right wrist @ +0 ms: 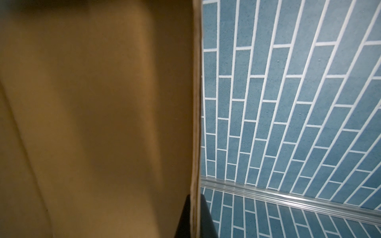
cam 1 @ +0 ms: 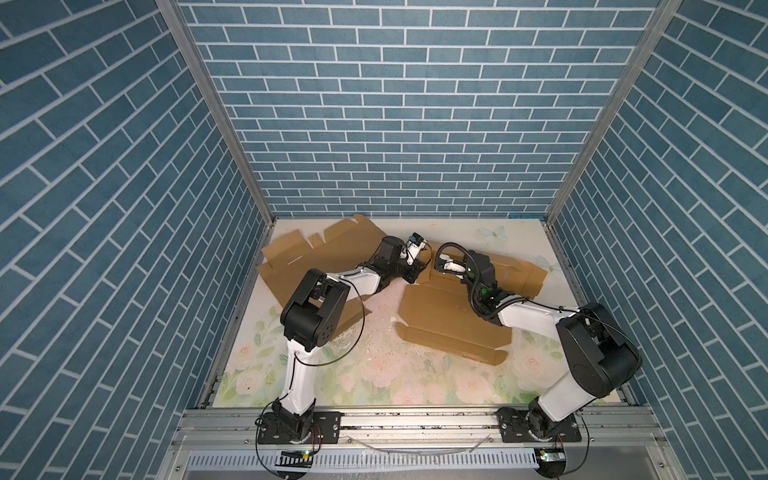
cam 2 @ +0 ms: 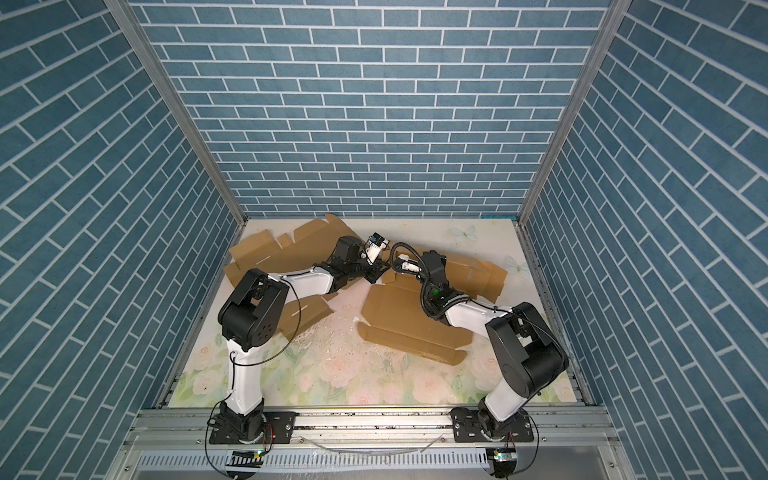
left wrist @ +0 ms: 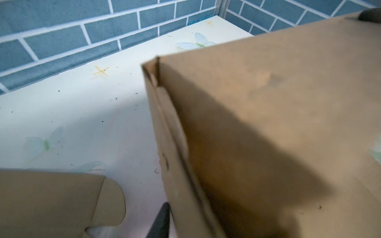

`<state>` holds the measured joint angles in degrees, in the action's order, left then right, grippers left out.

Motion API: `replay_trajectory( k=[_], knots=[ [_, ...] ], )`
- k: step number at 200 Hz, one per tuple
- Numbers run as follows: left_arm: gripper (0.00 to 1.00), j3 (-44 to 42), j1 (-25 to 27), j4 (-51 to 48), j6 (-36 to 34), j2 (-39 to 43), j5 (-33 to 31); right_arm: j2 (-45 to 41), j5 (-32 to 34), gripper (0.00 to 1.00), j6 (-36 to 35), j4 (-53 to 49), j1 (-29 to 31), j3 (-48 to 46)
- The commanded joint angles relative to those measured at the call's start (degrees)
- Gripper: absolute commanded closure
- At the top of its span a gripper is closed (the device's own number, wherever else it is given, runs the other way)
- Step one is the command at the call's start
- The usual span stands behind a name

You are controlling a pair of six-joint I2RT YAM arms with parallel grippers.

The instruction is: Fold the paper box

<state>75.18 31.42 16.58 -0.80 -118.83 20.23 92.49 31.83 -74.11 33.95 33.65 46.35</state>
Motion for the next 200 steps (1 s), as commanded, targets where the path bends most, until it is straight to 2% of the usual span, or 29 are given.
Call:
replay_trajectory(
  k=[1, 17, 54, 95, 110, 125, 141, 177, 191, 200],
  knots=[
    [0.54, -0.3, 1.1, 1.0, 0.7, -0.2, -9.2, -1.4, -1.8, 1.0, 1.7, -1.2, 1.2, 1.9],
    [0.55, -0.2, 1.3, 0.8, 0.5, -0.2, -10.0, -1.5, -1.9, 1.0, 1.9, -1.1, 1.3, 2.0],
    [0.72, -1.5, 2.2, 1.9, -0.1, 0.5, -15.6, -1.7, -2.0, 1.0, 2.2, -1.1, 1.3, 2.0],
    [0.9, -3.2, 4.4, 5.3, -0.7, 1.0, -24.5, -2.3, -2.0, 1.0, 3.2, -1.6, 1.8, 2.0],
    [1.0, -4.1, 5.0, 6.5, -0.6, 1.4, -28.2, -2.8, -2.1, 1.0, 3.7, -2.0, 1.9, 1.7],
    [1.0, -4.9, 5.3, 7.8, -0.8, 1.8, -29.6, -3.3, -2.2, 1.0, 5.3, -3.0, 2.0, 1.6],
    [1.0, -7.3, 5.9, 12.0, -2.2, 2.4, -29.3, -4.7, -3.7, 1.0, 10.5, -10.2, 2.0, 2.9],
    [1.0, -11.0, 6.3, 17.2, -3.8, 3.9, -27.2, -11.1, -14.9, 0.7, 30.3, -30.8, 0.8, 6.8],
    [1.0, -12.4, 6.3, 19.2, -4.0, 4.4, -26.4, -13.7, -21.5, 0.61, 37.0, -36.9, -0.5, 7.7],
    [1.0, -13.5, 6.3, 20.5, -4.2, 4.7, -26.2, -14.9, -26.4, 0.59, 40.6, -41.7, -1.5, 8.7]
  ],
)
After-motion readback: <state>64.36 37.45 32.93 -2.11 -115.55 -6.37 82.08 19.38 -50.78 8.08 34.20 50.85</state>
